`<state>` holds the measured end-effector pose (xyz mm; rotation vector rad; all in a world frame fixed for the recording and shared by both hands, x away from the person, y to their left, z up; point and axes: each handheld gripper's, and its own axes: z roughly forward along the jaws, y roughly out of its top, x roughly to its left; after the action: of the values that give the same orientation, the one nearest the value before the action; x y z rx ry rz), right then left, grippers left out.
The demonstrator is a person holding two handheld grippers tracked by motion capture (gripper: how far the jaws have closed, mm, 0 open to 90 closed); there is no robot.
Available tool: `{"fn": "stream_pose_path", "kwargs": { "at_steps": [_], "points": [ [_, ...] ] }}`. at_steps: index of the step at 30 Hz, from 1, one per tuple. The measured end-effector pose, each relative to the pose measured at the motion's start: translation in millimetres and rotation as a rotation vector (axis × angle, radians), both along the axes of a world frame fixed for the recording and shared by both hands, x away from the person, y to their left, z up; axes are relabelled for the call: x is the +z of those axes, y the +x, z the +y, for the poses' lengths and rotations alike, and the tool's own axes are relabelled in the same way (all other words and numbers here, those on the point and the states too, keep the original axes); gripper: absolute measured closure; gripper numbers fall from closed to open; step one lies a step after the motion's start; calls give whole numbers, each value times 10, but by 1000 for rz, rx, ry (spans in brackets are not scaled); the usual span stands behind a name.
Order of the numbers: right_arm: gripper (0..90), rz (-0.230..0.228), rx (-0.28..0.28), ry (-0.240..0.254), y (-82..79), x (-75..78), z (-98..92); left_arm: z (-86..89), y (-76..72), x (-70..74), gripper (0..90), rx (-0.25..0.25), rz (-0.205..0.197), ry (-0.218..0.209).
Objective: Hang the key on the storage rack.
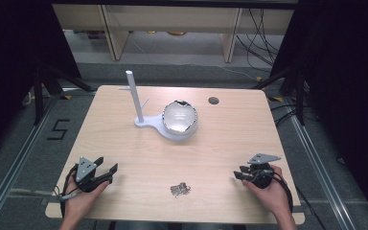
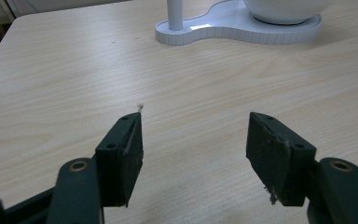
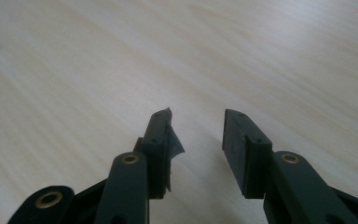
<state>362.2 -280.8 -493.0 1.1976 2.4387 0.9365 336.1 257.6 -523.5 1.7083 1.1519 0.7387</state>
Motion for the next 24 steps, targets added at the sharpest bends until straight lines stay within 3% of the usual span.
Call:
{"fn": "stream_pose_path", "kwargs": {
  "at_steps": [2, 3, 4, 5, 7, 8, 9, 10, 12, 16, 17, 18, 19, 24],
  "points": [
    [655, 60, 21, -22, -5, 42, 73, -3, -7, 0, 361, -4, -7, 4],
    [655, 60, 21, -22, -5, 42, 73, -3, -7, 0, 361, -4, -7, 4],
    [682, 97, 108, -110, 6, 123, 151, -8, -10, 1, 361, -5, -7, 10],
    [682, 97, 108, -110, 6, 123, 151, -8, -10, 1, 361, -5, -7, 10],
    [701, 154, 165, -179, 6, 187, 239, -20, -9, 3, 361, -7, 0, 22],
    [731, 198, 239, -243, 38, 270, 334, -26, -2, 0, 361, -12, -2, 25],
    [731, 198, 239, -243, 38, 270, 334, -26, -2, 0, 361, -12, -2, 25],
    [735, 229, 251, -257, 42, 294, 378, -28, -4, 0, 361, -13, -2, 29],
    [745, 277, 359, -315, 126, 351, 559, -27, -7, 0, 360, -12, -6, 28],
    [762, 314, 404, -362, 171, 363, 742, -25, -13, 4, 358, -10, -2, 28],
    [778, 324, 461, -401, 211, 365, 868, -24, -12, 3, 358, -11, -2, 28],
    [778, 324, 461, -401, 211, 365, 868, -24, -12, 3, 357, -11, -2, 28],
    [792, 310, 488, -439, 240, 366, 941, -26, -11, 3, 357, -10, -2, 30],
    [809, 364, 513, -506, 259, 376, 1095, -30, -9, -1, 357, -19, -8, 32]
  ]
}}
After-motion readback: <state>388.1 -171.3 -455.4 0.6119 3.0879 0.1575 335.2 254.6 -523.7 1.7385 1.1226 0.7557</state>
